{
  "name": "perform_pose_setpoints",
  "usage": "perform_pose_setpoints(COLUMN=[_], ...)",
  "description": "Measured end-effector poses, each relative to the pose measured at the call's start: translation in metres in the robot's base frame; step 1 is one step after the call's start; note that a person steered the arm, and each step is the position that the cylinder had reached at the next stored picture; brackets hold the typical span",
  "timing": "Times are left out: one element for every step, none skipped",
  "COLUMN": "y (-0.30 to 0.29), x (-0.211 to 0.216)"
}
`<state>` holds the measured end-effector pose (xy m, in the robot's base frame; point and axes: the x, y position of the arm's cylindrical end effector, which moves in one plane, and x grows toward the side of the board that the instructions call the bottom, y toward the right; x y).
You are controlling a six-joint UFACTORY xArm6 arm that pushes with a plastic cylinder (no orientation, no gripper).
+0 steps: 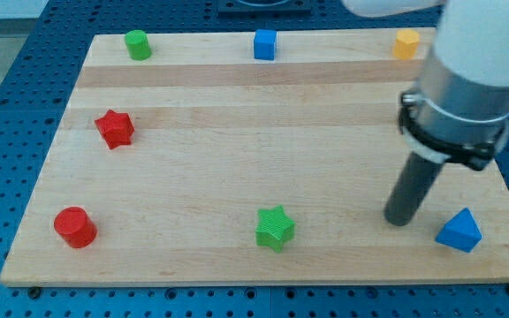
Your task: Move the blue triangle closer to red star
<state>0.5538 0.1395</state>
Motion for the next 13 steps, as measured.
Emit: perform_pose_setpoints(y=[-0.014,-0.013,-0.007,0.026,0.058,0.086,0.09,0.082,0.066,0.066,0.065,0.064,0.058], x=[0.015,0.037,0.062,0.064,0.062,0.056,0.04,0.023,0.009,-0.014,-0.04,-0.063,-0.078])
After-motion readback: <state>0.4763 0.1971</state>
